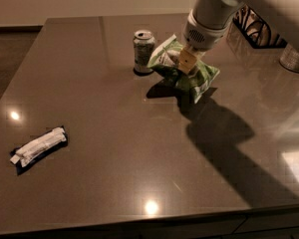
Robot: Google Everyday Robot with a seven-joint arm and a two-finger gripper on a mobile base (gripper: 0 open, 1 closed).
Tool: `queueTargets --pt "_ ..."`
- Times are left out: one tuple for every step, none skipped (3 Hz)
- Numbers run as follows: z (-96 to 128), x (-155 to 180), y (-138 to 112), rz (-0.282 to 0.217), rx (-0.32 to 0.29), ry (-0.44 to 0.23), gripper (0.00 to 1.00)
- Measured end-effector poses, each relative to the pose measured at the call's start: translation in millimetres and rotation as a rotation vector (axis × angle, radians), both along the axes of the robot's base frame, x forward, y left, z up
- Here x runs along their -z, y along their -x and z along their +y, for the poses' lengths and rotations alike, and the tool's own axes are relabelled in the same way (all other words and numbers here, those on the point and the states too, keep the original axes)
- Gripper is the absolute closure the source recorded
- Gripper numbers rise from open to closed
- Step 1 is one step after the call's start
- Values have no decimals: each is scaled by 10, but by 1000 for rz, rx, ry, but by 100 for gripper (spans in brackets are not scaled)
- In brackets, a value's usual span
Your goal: Move green jalapeno chip bag near 7up can
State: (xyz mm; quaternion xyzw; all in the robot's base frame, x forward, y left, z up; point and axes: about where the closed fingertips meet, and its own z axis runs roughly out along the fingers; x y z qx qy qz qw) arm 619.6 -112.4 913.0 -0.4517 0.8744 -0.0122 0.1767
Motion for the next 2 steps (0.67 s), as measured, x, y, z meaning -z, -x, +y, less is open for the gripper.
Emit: queueTargets --pt "7 7 -1 0 0 0 35" --pt "15 12 -2 0 -2 0 12"
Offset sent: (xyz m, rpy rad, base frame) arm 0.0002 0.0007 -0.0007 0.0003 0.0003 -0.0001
